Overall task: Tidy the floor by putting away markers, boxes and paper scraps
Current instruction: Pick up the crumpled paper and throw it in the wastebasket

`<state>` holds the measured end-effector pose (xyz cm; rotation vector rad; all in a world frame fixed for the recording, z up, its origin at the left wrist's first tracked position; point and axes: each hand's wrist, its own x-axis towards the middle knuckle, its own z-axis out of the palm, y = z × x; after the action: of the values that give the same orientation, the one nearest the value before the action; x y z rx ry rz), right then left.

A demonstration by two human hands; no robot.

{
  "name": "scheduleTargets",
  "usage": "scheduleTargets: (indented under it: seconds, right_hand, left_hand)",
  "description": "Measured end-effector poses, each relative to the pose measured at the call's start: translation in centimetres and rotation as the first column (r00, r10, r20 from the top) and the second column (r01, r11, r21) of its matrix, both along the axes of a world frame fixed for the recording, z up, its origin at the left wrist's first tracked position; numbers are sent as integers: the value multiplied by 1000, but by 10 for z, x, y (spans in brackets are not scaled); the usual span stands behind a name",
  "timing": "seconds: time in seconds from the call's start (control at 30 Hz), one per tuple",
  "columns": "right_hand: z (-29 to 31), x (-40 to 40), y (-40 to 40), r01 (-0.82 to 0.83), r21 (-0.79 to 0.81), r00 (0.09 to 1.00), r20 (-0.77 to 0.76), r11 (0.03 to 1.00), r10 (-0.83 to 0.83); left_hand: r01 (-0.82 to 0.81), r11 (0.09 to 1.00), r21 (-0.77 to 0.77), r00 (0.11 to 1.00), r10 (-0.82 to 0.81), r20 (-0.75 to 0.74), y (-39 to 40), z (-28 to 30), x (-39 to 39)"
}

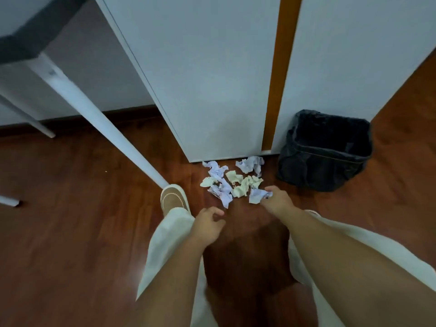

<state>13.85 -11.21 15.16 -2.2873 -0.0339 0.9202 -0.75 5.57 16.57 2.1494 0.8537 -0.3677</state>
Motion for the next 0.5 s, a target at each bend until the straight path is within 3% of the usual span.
scheduleTargets:
  seconds: [0.23,0.33,0.43,0.5]
  right_hand:
    - [-77,40,1,-149,-141,987,38,979,155]
    - [-113,60,-3,-221,-252,974,-15,942,224]
    - [-138,74,-5,-194,-245,981,-36,950,191]
    - [-148,78,0,-146,-157,987,-91,977,133]
  left_hand:
    - [-100,988,-117,988,84,-130,24,-80,23]
    - [-169,971,-169,976,142,-163,24,-112,39]
    - [-263,940,-216,957,226,-183,24,-130,54]
    - [-347,898,-272,933,302,-195,25,-142,62]
